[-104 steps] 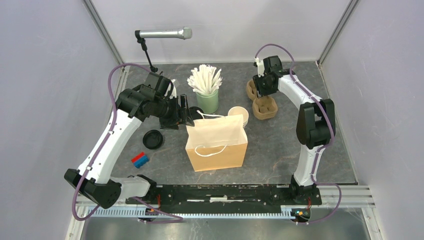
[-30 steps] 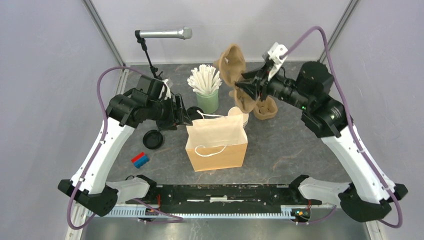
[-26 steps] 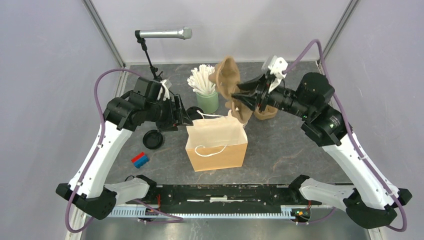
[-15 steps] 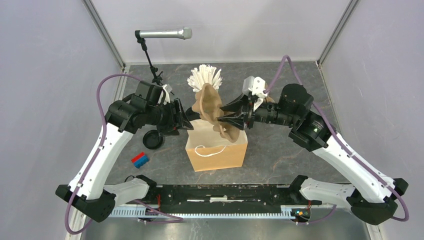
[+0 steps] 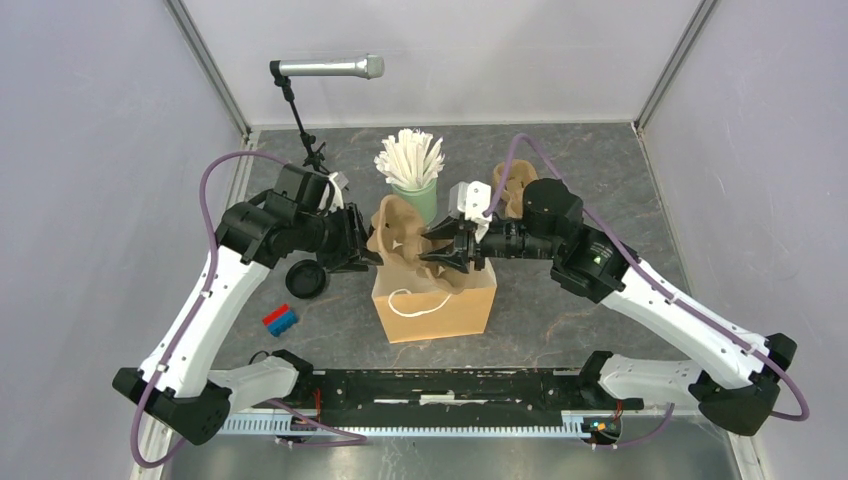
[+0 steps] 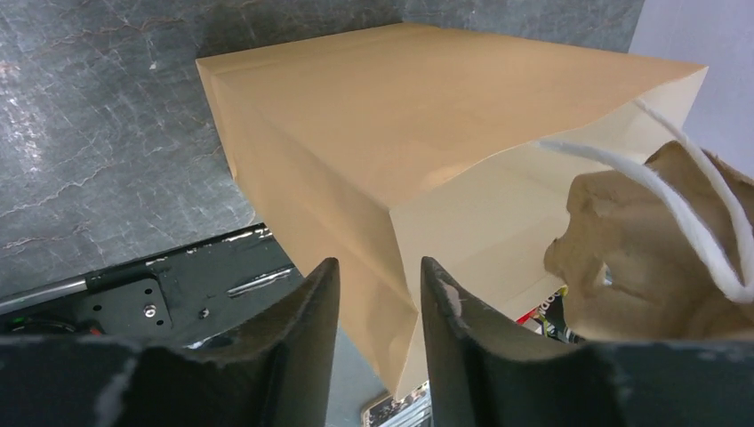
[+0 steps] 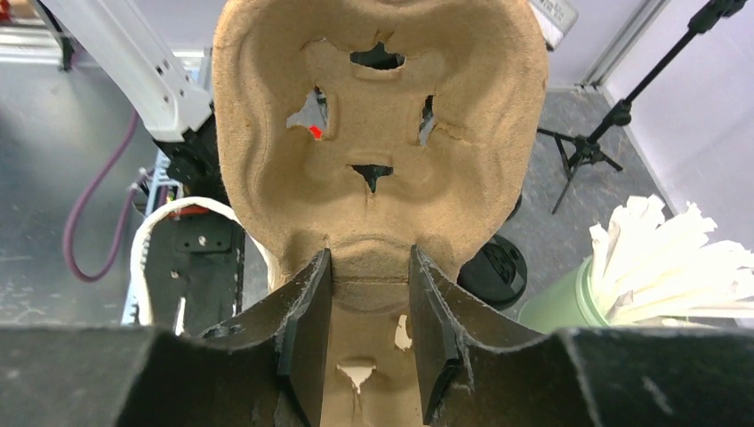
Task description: Pack the takeout coffee
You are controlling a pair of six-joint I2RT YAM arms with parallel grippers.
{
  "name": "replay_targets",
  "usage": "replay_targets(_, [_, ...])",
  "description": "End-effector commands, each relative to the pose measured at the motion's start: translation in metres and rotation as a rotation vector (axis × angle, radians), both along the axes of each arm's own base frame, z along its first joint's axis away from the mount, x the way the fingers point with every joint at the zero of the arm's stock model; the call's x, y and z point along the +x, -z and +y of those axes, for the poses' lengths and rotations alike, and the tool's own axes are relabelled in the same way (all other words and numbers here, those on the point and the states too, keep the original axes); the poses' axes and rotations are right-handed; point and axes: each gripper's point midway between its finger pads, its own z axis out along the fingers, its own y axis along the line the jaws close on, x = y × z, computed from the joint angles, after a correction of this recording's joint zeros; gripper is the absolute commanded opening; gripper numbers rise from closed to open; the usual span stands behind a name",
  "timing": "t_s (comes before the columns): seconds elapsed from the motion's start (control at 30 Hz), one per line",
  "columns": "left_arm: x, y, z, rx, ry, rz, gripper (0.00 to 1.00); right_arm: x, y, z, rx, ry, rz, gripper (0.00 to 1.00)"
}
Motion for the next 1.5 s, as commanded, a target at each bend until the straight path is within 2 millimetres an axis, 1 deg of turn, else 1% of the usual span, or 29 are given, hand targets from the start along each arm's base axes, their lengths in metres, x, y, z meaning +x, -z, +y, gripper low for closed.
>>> replay_targets(0.0, [-0.002,-0.008,-0.008,-0.058,0.017,-0.019,0.40,0.010,0.014,-0.001,-0.059,0.022,-0.081,0.40])
replay_targets(0.07, [-0.001,-0.011,-0.008,-0.063,0.015,-0.031,0.28,0.011,0.021,-0.005,-0.094,0.030,-0.092,0.40])
replay_targets(0.13, [-0.001,-0.013,-0.009,-0.068,0.020,-0.033,0.20,0.011,0.028,-0.008,-0.131,0.036,-0.101,0.40])
replay_targets(0.27, [-0.002,-0.015,-0.016,-0.104,0.040,-0.030,0.11,0.010,0.038,-0.014,-0.195,0.040,-0.106,0.39])
replay_targets(0.33, [-0.002,-0.017,-0.019,-0.124,0.046,-0.033,0.07,0.008,0.036,-0.015,-0.193,0.038,-0.113,0.39])
replay_targets(0.4, [-0.001,-0.017,-0.021,-0.137,0.054,-0.033,0.04,0.010,0.026,-0.013,-0.158,0.050,-0.127,0.39])
replay_targets(0.5, [-0.002,-0.016,-0.022,-0.138,0.056,-0.029,0.02,0.016,-0.002,-0.010,-0.083,0.084,-0.164,0.39])
replay_targets(0.57, [-0.001,-0.016,-0.021,-0.136,0.056,-0.032,0.02,0.022,-0.013,-0.010,-0.045,0.118,-0.192,0.40])
replay_targets(0.63, [-0.001,-0.016,-0.022,-0.136,0.059,-0.030,0.02,0.029,-0.017,-0.011,-0.022,0.153,-0.219,0.41])
replay_targets(0.7, [-0.001,-0.016,-0.022,-0.138,0.064,-0.028,0.02,0.032,-0.015,-0.010,-0.017,0.163,-0.229,0.41])
replay_targets(0.83, [-0.002,-0.016,-0.023,-0.140,0.068,-0.027,0.02,0.032,-0.009,-0.006,-0.016,0.147,-0.233,0.41])
replay_targets(0.97, [-0.002,-0.015,-0.023,-0.138,0.068,-0.026,0.02,0.031,-0.010,-0.005,-0.002,0.140,-0.247,0.41])
replay_targets(1.03, [-0.002,-0.016,-0.022,-0.138,0.066,-0.032,0.02,0.030,-0.002,-0.007,-0.031,0.134,-0.250,0.40])
replay_targets(1.1, [-0.001,-0.016,-0.022,-0.138,0.065,-0.031,0.02,0.029,0.013,-0.009,-0.066,0.125,-0.246,0.40])
replay_targets(1.2, [-0.001,-0.018,-0.022,-0.139,0.060,-0.035,0.02,0.022,0.028,-0.014,-0.103,0.106,-0.224,0.40])
replay_targets(1.33, [0.000,-0.019,-0.022,-0.140,0.054,-0.037,0.02,0.017,0.039,-0.021,-0.154,0.098,-0.187,0.40])
replay_targets(1.47, [0.000,-0.019,-0.022,-0.142,0.053,-0.035,0.02,0.016,0.052,-0.028,-0.211,0.109,-0.157,0.40])
